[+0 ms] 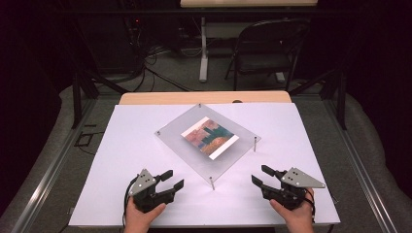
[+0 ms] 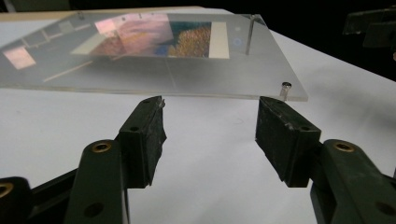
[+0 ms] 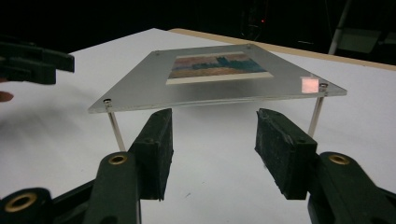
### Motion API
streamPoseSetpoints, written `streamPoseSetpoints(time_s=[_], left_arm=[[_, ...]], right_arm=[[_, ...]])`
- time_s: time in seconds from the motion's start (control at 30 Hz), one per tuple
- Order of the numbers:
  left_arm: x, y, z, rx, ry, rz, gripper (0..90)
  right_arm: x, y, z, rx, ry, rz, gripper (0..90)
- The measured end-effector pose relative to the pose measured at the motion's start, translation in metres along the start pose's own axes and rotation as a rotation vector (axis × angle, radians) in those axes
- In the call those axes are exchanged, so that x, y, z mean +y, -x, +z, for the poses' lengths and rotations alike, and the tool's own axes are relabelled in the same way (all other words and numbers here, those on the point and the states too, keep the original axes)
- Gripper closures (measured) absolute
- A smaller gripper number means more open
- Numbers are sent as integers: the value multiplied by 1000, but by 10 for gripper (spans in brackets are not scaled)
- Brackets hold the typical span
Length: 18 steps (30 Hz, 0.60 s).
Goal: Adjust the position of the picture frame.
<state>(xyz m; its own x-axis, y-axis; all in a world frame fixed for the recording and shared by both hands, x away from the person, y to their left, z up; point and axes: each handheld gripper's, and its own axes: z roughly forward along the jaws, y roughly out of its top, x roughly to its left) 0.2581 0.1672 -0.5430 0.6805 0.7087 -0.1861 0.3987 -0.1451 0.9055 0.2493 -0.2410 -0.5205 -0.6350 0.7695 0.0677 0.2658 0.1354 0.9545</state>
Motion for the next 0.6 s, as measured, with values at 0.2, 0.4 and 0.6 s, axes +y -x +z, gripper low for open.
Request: streamPoseSetpoints(time_s=[0.2,0.4,0.6], left_arm=[[-3,16,22,-17,-61,8,453],[-7,25,39,-54,-86,-12,492],[-8,35,51,-87,-135,-3,519]], right_arm=[[0,4,-2,-15,-6,51,462],[2,5,-4,-21,8,52,471],[2,6,-5,-26,6,51,493]])
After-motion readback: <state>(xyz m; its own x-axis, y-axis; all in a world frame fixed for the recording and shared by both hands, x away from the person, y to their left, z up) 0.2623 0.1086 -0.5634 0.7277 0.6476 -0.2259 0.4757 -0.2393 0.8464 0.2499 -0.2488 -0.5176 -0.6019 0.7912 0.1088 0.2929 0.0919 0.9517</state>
